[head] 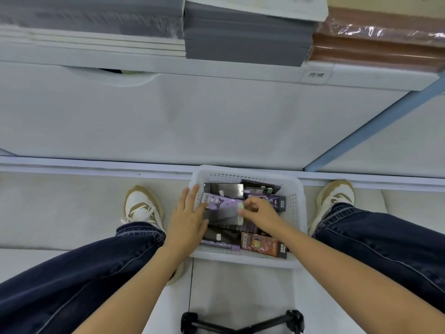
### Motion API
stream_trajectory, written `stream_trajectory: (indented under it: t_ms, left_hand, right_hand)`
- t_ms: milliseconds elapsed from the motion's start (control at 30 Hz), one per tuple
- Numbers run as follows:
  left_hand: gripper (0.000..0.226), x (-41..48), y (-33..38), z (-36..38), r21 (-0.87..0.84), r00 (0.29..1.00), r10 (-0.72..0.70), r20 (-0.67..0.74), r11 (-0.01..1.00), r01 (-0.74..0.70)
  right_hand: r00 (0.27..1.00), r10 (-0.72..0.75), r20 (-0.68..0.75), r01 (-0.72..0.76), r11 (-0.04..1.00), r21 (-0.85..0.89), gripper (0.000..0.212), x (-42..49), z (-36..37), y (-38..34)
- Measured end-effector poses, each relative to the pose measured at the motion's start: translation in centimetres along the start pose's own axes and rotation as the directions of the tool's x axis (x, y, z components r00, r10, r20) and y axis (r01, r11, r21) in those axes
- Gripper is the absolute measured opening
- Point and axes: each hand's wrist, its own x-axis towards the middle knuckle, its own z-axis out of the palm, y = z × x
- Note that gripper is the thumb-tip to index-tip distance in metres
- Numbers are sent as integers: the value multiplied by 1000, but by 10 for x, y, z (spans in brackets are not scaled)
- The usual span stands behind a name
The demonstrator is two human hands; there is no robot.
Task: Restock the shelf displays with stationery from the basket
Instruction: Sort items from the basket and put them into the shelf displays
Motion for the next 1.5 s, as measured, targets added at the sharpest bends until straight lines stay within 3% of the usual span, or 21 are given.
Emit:
stream_trajectory:
  t_ms: [67,167,267,367,433,533,700,800,867,933,1000,1167,1267,1500]
  left_hand:
    - [44,4,4,-4,8,1000,6,-28,1000,-6]
    - [51,14,11,-10,-21,995,84,-57,996,-85]
    - [60,23,19,-14,-282,986,99,136,958,-57]
    - [39,25,31,-15,-528,946,73,315,842,111]
    - [32,23,34,-11,-500,948,62,314,859,109]
    - [41,20,32,-9,-482,948,70,311,871,94]
    - [20,17,30,-11,-612,945,73,320,777,147]
    - [28,15,25,-10,-645,945,31,327,738,199]
    - [26,14,19,-11,-710,936,-16,352,647,278]
    - [18,12,16,-10,-785,921,-81,381,498,369]
    - [16,12,14,-8,-807,912,-125,391,429,405]
    - [11,12,16,-6,-794,927,-128,351,484,368]
    - [8,13,16,-4,-798,923,-154,352,467,382]
    - [11,13,18,-5,-773,920,-147,363,504,386]
  right_hand:
    - [999,-37,17,37,999,27,15,4,-10,-11]
    - [976,-137,169,154,984,-88,13,6,-29,-27]
    - [942,-213,261,254,958,-135,5,5,-43,-46]
    - [927,-215,307,269,952,-145,7,4,-45,-57]
    - [915,-200,350,274,946,-174,9,2,-40,-57]
    - [910,-191,369,268,948,-170,12,1,-37,-55]
    - [945,-106,309,110,994,3,23,1,-48,-49]
    - [963,7,271,80,948,-307,26,2,-51,-26]
    - [987,64,149,16,876,-482,27,3,-45,-5]
    - [994,99,-57,-113,891,-440,31,0,-34,9]
    - [975,109,-195,-170,927,-334,39,-3,-22,12]
    - [941,127,-313,-208,949,-238,74,3,5,2]
    - [915,164,-369,-253,945,-207,70,5,15,2]
    - [908,255,-331,-297,951,-82,66,8,22,0]
